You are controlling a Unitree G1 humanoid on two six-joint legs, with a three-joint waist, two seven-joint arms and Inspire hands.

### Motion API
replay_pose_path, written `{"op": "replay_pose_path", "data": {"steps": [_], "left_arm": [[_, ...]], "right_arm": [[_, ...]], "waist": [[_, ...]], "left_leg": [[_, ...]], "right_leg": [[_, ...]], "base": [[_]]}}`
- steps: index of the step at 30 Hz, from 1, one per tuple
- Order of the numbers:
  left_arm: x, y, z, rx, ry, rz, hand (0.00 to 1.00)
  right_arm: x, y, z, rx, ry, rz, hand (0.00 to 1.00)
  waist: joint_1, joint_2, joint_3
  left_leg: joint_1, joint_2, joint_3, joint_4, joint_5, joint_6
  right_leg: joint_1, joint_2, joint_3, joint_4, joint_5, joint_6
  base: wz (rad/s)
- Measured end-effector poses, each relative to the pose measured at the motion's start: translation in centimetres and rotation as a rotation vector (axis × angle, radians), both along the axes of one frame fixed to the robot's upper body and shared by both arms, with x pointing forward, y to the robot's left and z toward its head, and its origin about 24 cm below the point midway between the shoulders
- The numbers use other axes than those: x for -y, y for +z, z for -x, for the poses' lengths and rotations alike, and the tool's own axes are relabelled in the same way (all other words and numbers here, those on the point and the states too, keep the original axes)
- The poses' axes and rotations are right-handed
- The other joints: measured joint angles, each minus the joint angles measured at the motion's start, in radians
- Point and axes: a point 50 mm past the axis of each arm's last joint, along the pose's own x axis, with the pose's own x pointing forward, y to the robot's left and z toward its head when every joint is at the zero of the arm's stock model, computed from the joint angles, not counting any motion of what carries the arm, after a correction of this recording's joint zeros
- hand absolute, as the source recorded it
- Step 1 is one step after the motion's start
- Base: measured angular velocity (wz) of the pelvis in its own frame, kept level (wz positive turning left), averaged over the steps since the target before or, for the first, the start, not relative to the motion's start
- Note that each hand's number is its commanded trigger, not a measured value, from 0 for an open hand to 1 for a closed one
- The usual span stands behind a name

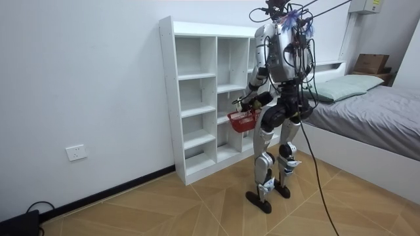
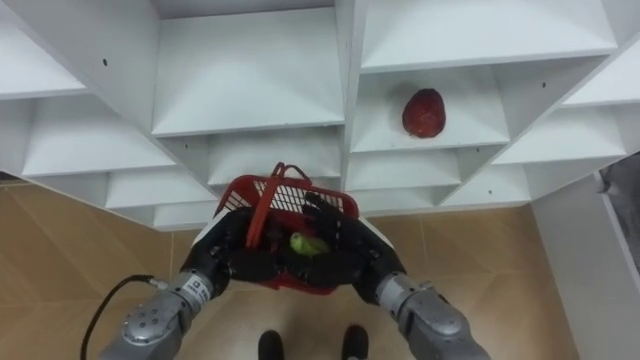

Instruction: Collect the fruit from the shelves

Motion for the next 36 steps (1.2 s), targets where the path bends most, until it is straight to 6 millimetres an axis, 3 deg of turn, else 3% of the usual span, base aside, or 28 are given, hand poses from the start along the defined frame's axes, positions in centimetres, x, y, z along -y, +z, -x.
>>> {"op": "replay_pose_path", "data": {"steps": [10,19,36], "left_arm": [[0.0,-0.1,0.2,-0.005,0.005,0.004,1.0],[1.2,-0.4,0.6,-0.022,-0.023,0.046,1.0],[1.0,-0.9,1.2,-0.04,-0.085,0.011,1.0]], "right_arm": [[-0.8,2.3,-1.1,0.192,-0.015,0.156,0.0],[-1.5,2.8,-1.4,0.242,-0.068,0.166,0.0],[-1.8,2.7,-1.2,0.249,-0.072,0.183,0.0]], "waist": [[0.0,-0.011,-0.003],[0.005,-0.011,-0.0039],[0.005,-0.009,-0.0051]], "left_leg": [[0.002,0.001,0.001,0.004,0.0,0.0],[0.002,0.001,0.002,0.013,0.0,0.0],[0.004,0.002,0.002,0.018,0.0,0.0]], "right_leg": [[0.001,0.004,-0.002,0.006,0.0,-0.001],[0.002,0.002,-0.001,0.012,0.0,-0.002],[0.002,-0.002,-0.001,0.024,0.0,-0.003]], "base": [[0.0],[0.0],[0.0]]}}
